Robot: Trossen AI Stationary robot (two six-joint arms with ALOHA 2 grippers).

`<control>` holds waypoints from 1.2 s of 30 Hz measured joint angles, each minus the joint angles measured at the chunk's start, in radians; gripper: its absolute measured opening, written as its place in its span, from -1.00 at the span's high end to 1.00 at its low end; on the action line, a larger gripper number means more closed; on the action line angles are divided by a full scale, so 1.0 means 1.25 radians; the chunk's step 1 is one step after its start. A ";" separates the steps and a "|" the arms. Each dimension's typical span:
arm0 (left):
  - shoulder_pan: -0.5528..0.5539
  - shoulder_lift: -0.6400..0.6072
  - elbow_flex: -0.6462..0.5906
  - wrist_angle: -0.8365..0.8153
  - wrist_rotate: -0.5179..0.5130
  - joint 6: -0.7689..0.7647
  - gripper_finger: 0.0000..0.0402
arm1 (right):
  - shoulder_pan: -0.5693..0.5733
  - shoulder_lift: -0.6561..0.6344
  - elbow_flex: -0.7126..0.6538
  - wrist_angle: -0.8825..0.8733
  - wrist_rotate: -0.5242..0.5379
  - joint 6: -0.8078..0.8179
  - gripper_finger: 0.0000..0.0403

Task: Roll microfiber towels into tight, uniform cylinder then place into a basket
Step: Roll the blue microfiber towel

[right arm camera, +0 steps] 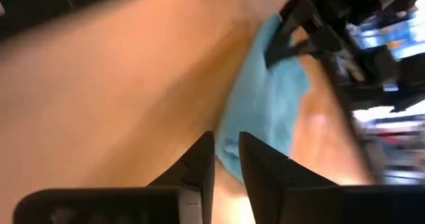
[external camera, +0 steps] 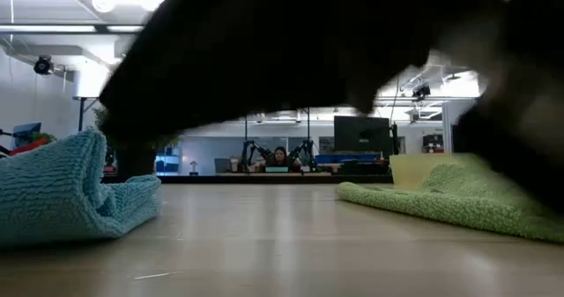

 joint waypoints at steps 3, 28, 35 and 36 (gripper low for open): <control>0.000 0.000 0.000 0.001 0.000 -0.003 0.95 | 0.013 0.028 0.000 0.017 0.089 -0.094 0.60; 0.001 0.000 0.000 0.003 0.005 -0.005 0.95 | -0.019 0.041 0.002 0.070 0.061 -0.582 0.18; 0.004 0.000 -0.001 0.006 0.000 -0.024 0.95 | -0.024 0.080 0.033 0.091 0.068 -0.703 0.28; 0.004 0.000 -0.001 0.006 -0.001 -0.024 0.95 | -0.027 0.084 0.040 0.090 0.066 -0.704 0.29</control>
